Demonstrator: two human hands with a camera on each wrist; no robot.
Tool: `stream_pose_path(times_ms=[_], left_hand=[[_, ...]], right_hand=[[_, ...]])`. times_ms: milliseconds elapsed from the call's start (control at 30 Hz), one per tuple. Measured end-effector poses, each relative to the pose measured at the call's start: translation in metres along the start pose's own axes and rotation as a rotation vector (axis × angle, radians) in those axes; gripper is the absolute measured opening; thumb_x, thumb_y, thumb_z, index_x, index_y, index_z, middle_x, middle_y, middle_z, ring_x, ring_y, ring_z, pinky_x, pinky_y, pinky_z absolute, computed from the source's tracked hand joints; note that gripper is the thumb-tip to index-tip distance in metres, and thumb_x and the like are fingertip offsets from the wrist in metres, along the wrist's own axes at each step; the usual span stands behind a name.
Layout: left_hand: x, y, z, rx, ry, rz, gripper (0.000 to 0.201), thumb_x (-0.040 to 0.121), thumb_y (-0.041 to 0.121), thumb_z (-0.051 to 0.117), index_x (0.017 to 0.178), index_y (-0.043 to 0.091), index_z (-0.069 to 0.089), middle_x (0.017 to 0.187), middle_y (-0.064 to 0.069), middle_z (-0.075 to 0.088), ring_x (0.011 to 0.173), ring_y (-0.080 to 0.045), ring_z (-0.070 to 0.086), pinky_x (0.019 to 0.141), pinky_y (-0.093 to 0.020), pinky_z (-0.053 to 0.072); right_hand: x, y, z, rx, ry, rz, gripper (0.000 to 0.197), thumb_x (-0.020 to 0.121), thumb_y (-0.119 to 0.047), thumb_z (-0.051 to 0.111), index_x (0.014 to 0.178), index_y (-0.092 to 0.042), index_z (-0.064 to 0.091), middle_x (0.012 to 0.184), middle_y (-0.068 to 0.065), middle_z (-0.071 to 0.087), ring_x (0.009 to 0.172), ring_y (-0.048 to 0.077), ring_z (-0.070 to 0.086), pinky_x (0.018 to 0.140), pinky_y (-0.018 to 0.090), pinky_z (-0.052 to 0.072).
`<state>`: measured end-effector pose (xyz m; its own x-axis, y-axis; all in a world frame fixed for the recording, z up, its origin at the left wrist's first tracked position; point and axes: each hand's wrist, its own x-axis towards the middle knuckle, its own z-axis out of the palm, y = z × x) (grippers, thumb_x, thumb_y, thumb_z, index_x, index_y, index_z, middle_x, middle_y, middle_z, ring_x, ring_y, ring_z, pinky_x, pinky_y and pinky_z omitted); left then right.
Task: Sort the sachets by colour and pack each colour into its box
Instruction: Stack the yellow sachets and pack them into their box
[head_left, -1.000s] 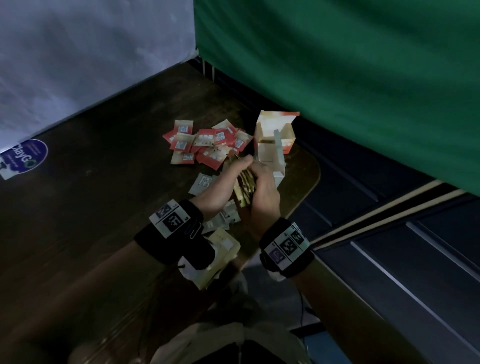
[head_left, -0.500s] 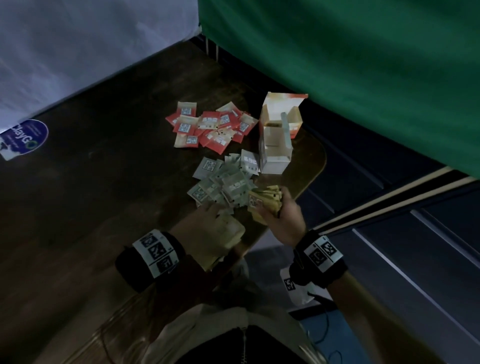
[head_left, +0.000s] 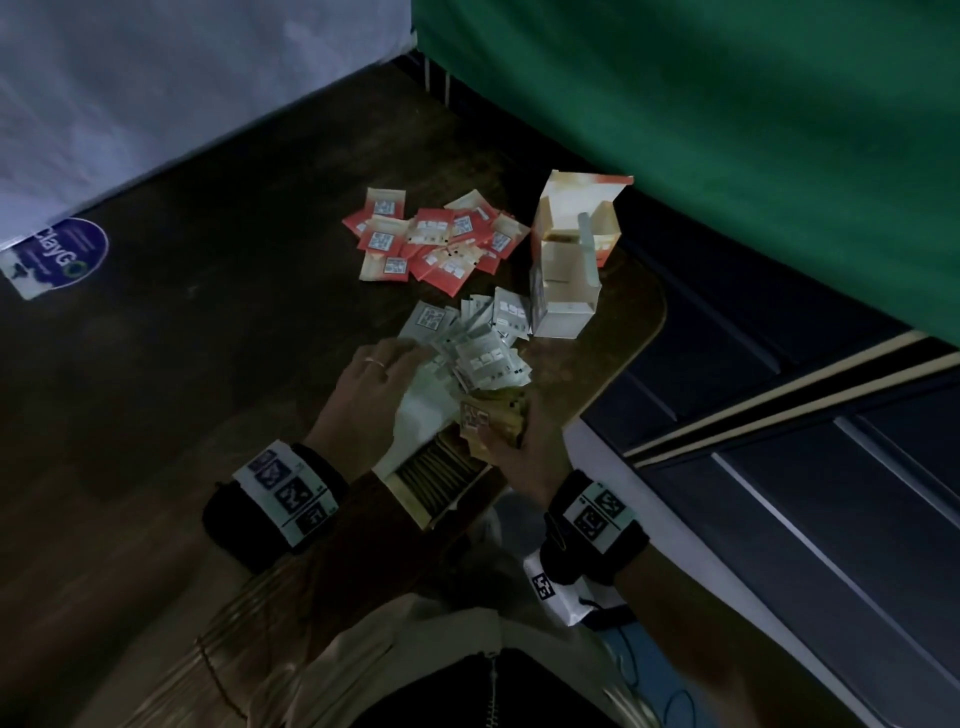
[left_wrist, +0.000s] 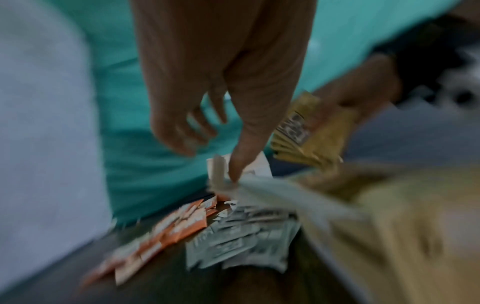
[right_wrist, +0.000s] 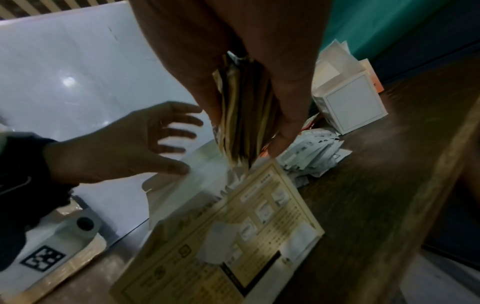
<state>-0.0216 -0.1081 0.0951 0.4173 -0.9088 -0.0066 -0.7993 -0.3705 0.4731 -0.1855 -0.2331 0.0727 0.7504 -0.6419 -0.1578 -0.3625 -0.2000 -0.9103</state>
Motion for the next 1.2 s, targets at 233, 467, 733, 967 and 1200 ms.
stream_pose_path(times_ms=[233, 467, 733, 967, 1200], left_hand=[[-0.01, 0.015, 0.038, 0.435, -0.196, 0.598, 0.028, 0.072, 0.025, 0.07, 0.099, 0.021, 0.072, 0.102, 0.003, 0.072, 0.097, -0.015, 0.068, 0.094, -0.028, 0.039], [-0.013, 0.013, 0.046, 0.674, -0.636, 0.455, 0.114, 0.062, 0.092, 0.017, 0.151, 0.022, 0.002, 0.156, 0.001, -0.01, 0.145, -0.024, -0.014, 0.112, -0.056, -0.016], [-0.02, 0.0, 0.052, 0.78, -0.614, 0.46, 0.084, 0.083, 0.07, 0.036, 0.15, 0.023, 0.015, 0.159, -0.002, 0.01, 0.147, -0.029, -0.001, 0.103, -0.061, -0.029], [-0.026, -0.007, 0.049, 0.629, -0.548, 0.478, 0.083, 0.074, 0.064, 0.06, 0.139, 0.016, 0.041, 0.147, -0.007, 0.042, 0.14, -0.026, 0.031, 0.112, -0.054, -0.019], [-0.045, -0.019, 0.042, 0.248, -0.214, 0.384, 0.098, 0.047, 0.07, 0.076, 0.119, 0.015, 0.042, 0.122, -0.005, 0.049, 0.108, -0.023, 0.059, 0.099, -0.04, 0.045]], right_hand=[[-0.001, 0.01, 0.006, -0.031, -0.025, -0.005, 0.043, 0.087, -0.016, 0.067, 0.12, -0.001, 0.044, 0.109, 0.007, 0.063, 0.097, 0.019, 0.062, 0.08, 0.03, 0.051], [0.009, 0.002, 0.016, -0.711, -0.297, -0.043, 0.051, 0.088, -0.023, 0.057, 0.131, -0.007, 0.036, 0.127, 0.016, 0.046, 0.115, 0.034, 0.045, 0.092, 0.042, 0.044], [0.018, -0.011, 0.016, -0.9, -0.506, 0.005, 0.06, 0.093, -0.035, 0.048, 0.143, -0.017, 0.02, 0.145, 0.015, 0.029, 0.126, 0.036, 0.038, 0.099, 0.047, 0.041], [0.005, -0.021, 0.031, -1.034, -0.423, -0.043, 0.052, 0.09, -0.031, 0.052, 0.135, -0.017, 0.03, 0.141, 0.016, 0.027, 0.121, 0.034, 0.037, 0.09, 0.042, 0.043], [0.002, -0.007, 0.027, -0.976, -0.365, 0.046, 0.077, 0.078, -0.035, 0.069, 0.135, -0.008, 0.025, 0.135, 0.017, 0.03, 0.116, 0.032, 0.043, 0.085, 0.037, 0.044]])
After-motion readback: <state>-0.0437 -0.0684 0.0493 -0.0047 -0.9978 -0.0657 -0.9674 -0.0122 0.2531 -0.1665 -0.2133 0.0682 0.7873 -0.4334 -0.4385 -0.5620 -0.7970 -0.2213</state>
